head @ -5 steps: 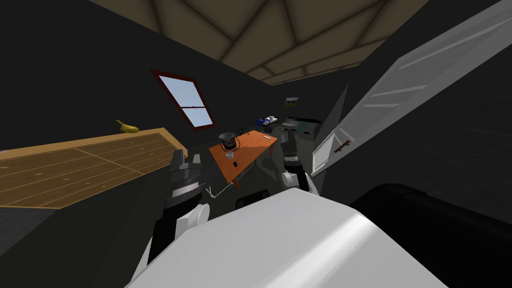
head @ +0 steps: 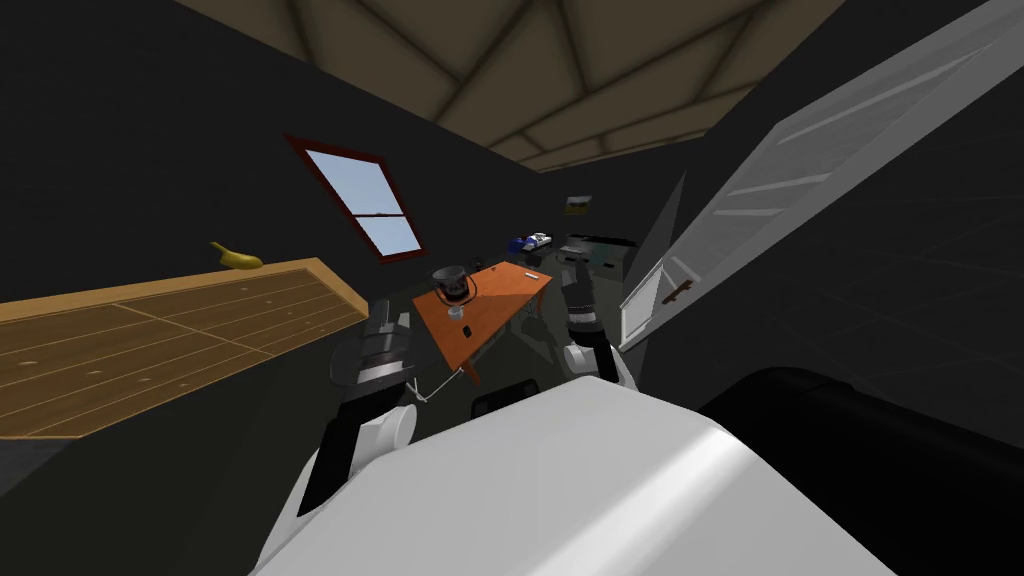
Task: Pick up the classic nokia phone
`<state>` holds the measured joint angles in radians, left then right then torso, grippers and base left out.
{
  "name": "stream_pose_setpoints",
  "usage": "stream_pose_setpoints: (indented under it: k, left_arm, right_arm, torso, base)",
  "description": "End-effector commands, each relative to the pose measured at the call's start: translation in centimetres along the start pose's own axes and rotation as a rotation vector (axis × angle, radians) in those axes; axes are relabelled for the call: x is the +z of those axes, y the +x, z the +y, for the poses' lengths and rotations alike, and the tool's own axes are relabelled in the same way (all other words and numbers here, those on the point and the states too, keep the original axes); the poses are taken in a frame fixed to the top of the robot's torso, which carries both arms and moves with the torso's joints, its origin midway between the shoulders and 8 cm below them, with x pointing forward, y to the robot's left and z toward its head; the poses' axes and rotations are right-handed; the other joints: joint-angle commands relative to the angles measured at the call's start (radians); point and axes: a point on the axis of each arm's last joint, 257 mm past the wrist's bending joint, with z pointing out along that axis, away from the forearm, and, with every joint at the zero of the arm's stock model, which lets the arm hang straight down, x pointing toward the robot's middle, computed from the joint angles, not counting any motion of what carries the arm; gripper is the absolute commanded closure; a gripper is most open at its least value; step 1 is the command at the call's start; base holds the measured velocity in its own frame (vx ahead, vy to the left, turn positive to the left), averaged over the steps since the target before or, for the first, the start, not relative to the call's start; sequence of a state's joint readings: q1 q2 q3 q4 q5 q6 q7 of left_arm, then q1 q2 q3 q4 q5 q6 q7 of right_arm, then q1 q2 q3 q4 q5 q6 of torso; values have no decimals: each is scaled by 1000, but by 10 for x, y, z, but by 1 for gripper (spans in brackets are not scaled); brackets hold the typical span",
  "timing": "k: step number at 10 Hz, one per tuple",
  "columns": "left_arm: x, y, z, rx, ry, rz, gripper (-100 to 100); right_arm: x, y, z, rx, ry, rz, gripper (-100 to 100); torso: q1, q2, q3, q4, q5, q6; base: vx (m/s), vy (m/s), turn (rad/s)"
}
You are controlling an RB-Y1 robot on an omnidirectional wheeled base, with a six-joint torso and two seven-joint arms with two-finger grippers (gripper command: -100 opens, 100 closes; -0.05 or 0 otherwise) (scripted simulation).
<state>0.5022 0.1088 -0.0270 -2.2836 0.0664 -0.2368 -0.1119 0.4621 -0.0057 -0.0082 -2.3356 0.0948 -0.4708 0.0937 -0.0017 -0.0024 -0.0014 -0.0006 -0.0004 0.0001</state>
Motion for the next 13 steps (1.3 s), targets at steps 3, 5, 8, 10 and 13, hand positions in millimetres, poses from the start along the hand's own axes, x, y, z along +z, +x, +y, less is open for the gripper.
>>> stream_pose_setpoints:
  k: [3,5,8,10,13]
  left_arm:
    - [2,-2,42,28,-115,20,-100]
    - [3,-3,59,40,-165,26,-100]
    - [3,-5,77,51,-220,32,-100]
    - [2,-7,95,63,-273,36,-100]
    - [0,-13,129,85,-376,44,-100]
  right_arm:
    - [0,0,0,0,0,0,0]
    - [0,0,0,0,0,0,0]
    - [0,0,0,0,0,0,0]
    - [0,0,0,0,0,0,0]
    - [0,0,0,0,0,0,0]
  torso:
    - [0,1,0,0,0,0]
    - [1,1,1,0,0,0]
    - [0,1,0,0,0,0]
    - [0,0,0,0,0,0]
    - [0,1,0,0,0,0]
  base:
    - [26,-23,-38]
    - [19,-16,-41]
    - [22,-19,-36]
    - [26,-19,-40]
    - [27,-23,-50]
